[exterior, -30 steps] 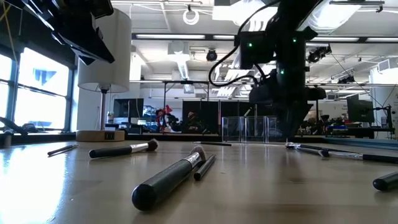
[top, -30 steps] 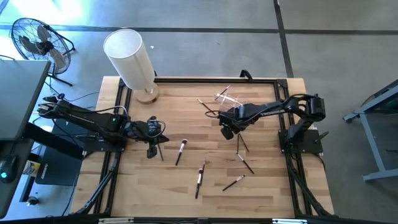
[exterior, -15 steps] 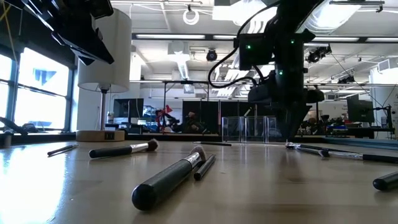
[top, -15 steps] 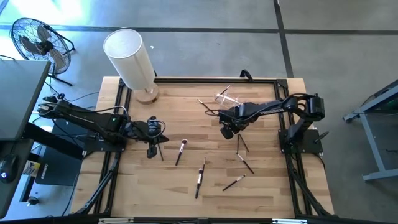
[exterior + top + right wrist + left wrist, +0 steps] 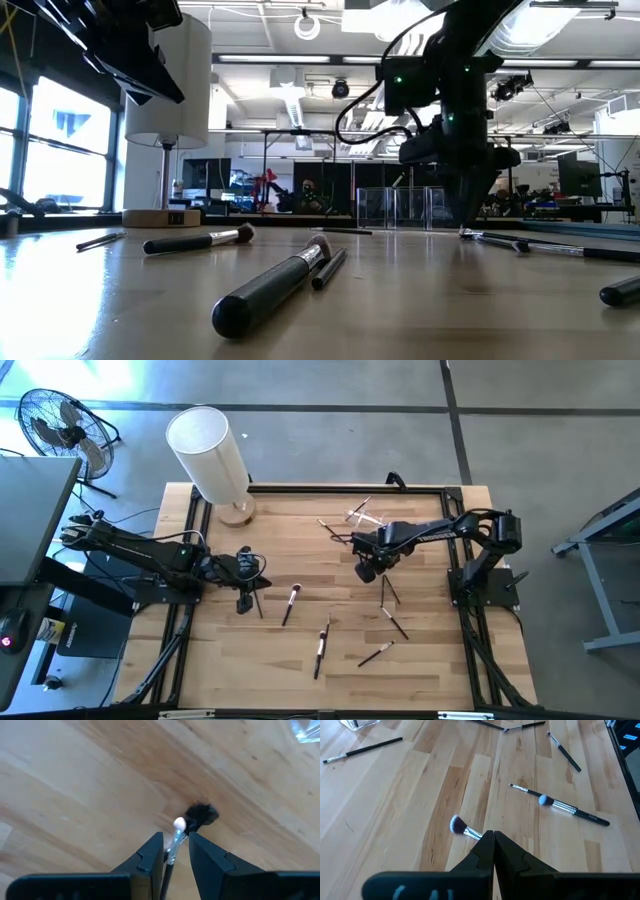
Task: Pick & Place Makeup Brushes
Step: Put the black makeup brush into the transparent organizer
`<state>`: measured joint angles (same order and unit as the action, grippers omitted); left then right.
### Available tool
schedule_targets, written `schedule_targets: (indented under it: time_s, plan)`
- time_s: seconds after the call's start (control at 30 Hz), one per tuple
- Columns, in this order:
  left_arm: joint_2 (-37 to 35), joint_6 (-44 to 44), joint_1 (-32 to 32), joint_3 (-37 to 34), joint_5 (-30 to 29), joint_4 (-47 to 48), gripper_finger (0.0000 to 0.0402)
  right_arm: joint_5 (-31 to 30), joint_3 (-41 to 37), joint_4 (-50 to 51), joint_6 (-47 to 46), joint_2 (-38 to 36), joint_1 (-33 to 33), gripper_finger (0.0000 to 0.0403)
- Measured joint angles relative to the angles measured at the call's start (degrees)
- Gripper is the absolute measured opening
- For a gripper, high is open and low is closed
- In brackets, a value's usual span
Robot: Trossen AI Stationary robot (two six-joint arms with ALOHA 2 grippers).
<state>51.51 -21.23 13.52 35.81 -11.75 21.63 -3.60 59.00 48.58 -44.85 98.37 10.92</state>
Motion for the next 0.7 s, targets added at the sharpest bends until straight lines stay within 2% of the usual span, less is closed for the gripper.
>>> schedule_targets:
  time_s: [0.33,0.7]
  plan:
    - [0.0,-0.02,0.0,0.0,0.01,0.0,0.0,-0.17,-0.08,-1.18,0.06,-0.02,0.0,0.0087]
    - [0.02,-0.02,0.0,0.0,0.03,-0.02,0.0,0.13,-5.22,-6.65,-1.6,-0.2,-0.17,0.0087]
